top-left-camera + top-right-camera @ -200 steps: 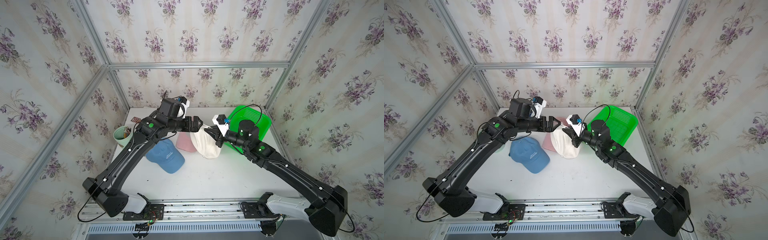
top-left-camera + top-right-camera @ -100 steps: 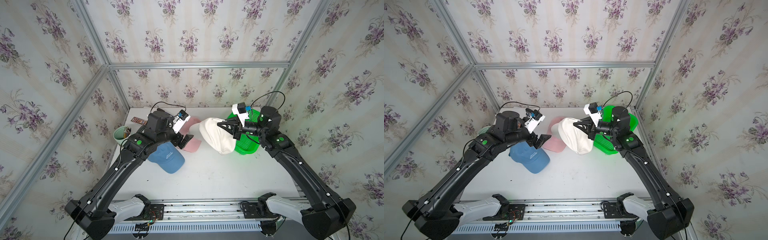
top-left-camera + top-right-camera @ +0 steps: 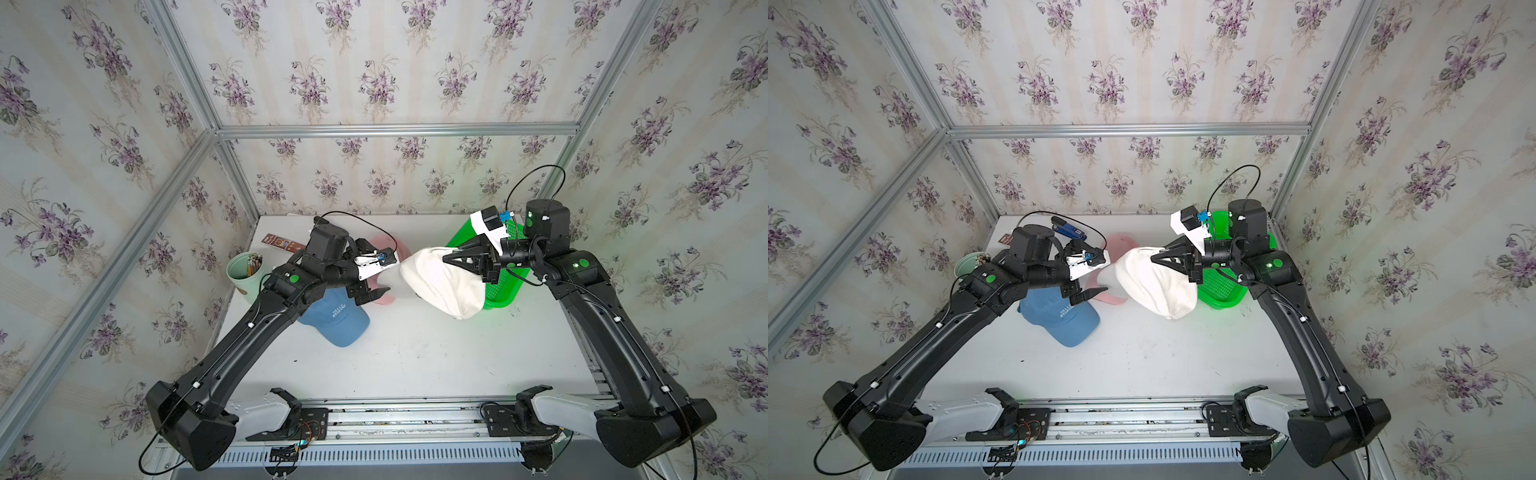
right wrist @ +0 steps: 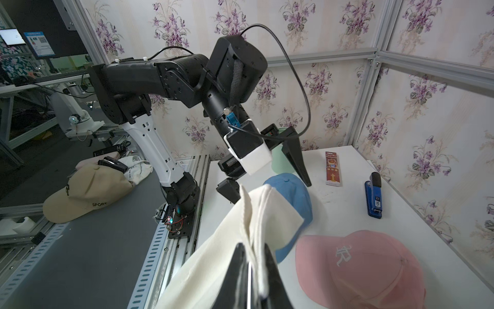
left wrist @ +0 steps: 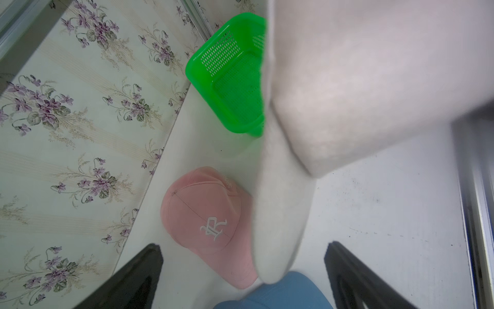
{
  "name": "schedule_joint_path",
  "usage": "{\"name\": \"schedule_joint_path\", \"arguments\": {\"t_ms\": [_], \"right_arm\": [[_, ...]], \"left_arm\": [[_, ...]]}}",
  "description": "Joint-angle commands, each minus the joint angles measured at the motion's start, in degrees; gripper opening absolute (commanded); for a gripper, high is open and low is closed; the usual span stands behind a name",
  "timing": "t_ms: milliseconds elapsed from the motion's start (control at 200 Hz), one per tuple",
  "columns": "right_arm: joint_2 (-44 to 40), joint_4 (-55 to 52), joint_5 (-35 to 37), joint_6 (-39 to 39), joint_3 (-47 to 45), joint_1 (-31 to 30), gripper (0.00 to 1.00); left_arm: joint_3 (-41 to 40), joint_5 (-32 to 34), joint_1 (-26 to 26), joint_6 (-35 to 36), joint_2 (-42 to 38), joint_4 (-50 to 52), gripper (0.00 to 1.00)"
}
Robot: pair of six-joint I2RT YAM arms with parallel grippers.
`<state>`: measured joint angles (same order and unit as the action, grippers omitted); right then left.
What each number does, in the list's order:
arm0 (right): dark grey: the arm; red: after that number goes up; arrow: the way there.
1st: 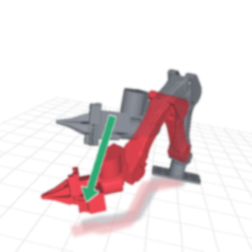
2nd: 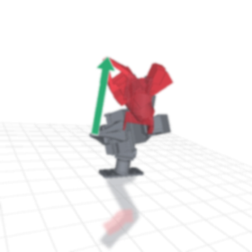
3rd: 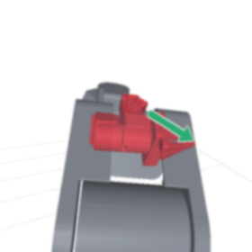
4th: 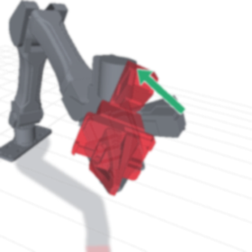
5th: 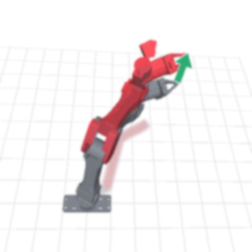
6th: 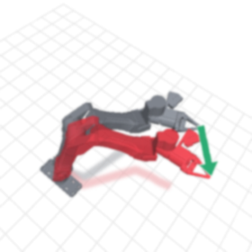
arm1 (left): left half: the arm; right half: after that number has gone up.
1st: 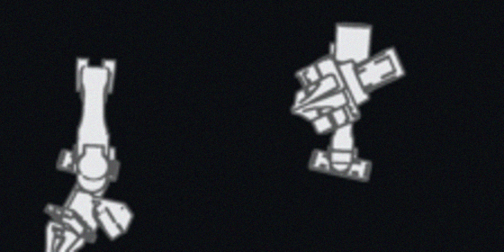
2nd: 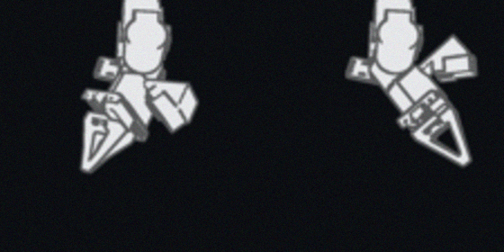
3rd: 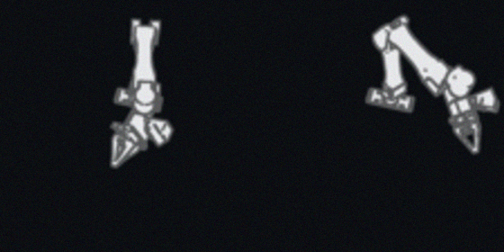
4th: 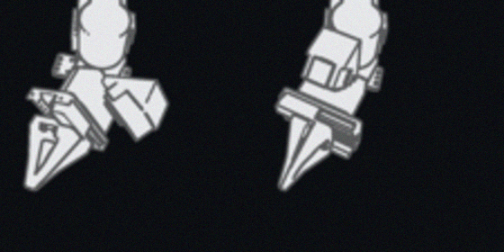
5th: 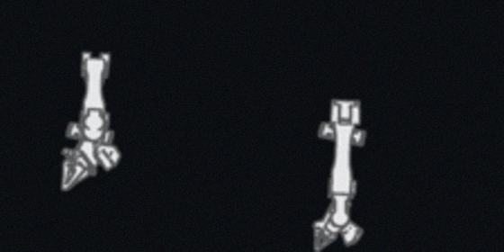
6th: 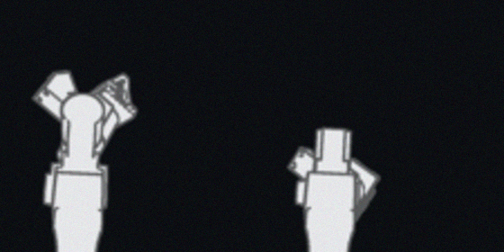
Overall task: Turn the baseball cap inside out
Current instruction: Turn over the baseball cap.
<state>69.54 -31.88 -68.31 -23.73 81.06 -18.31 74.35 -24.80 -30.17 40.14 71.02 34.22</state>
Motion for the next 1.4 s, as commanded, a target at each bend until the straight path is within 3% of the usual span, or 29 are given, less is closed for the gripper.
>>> {"name": "schedule_joint_path", "arguments": {"t_ms": [0,120,295,355,425,569,654,774,849,894,1039,1224,1394], "right_arm": [[-0.46,-1.86,-2.32,-1.56,-0.2,0.02,0.0],[-0.61,0.08,-3.0,0.1,-0.58,0.02,0.0],[-0.72,2.86,-3.32,2.26,-0.49,0.02,0.0],[-0.72,3.26,-3.31,2.47,-0.46,0.02,0.0],[-0.55,3.62,-3.14,2.64,-0.46,0.02,0.0],[-0.45,6.0,-3.22,3.83,-1.43,0.04,0.0],[-0.54,8.17,-3.67,5.25,-2.21,0.07,0.0],[-0.22,8.34,-2.85,5.3,-1.9,0.24,0.0],[0.2,8.78,-1.05,6.2,-1.68,0.67,0.12],[0.46,9.95,0.98,8.29,-1.85,1.14,0.26],[1.84,15.09,4.67,15.72,-3.47,4.31,0.44],[3.0,19.53,7.28,21.69,-5.31,7.64,0.5],[2.71,28.51,13.24,34.0,-7.75,14.71,0.54]], "left_arm": [[0.75,-7.21,0.03,1.71,0.3,-0.47,0.98],[0.63,-17.74,-0.59,1.75,1.81,1.35,0.9],[1.98,-23.84,-1.29,1.75,3.77,5.69,0.75],[2.99,-25.22,-1.29,2.75,4.1,8.16,0.58],[4.91,-26.52,-1.29,3.81,4.85,11.77,0.31],[6.34,-26.97,-1.25,3.29,5.72,14.55,0.19],[6.16,-28.66,-1.29,3.12,5.98,15.64,0.0],[5.46,-32.4,-1.36,1.27,5.97,15.92,0.0],[4.99,-33.89,-1.62,-0.18,5.76,15.6,0.0],[4.55,-33.88,-1.73,-1.76,5.47,14.66,0.0],[2.27,-38.46,-1.82,-5.86,4.45,11.68,0.0],[-1.18,-38.31,-1.73,-10.87,2.37,7.16,0.0],[-0.78,-39.74,-1.32,-14.02,2.87,6.72,0.0]]}}
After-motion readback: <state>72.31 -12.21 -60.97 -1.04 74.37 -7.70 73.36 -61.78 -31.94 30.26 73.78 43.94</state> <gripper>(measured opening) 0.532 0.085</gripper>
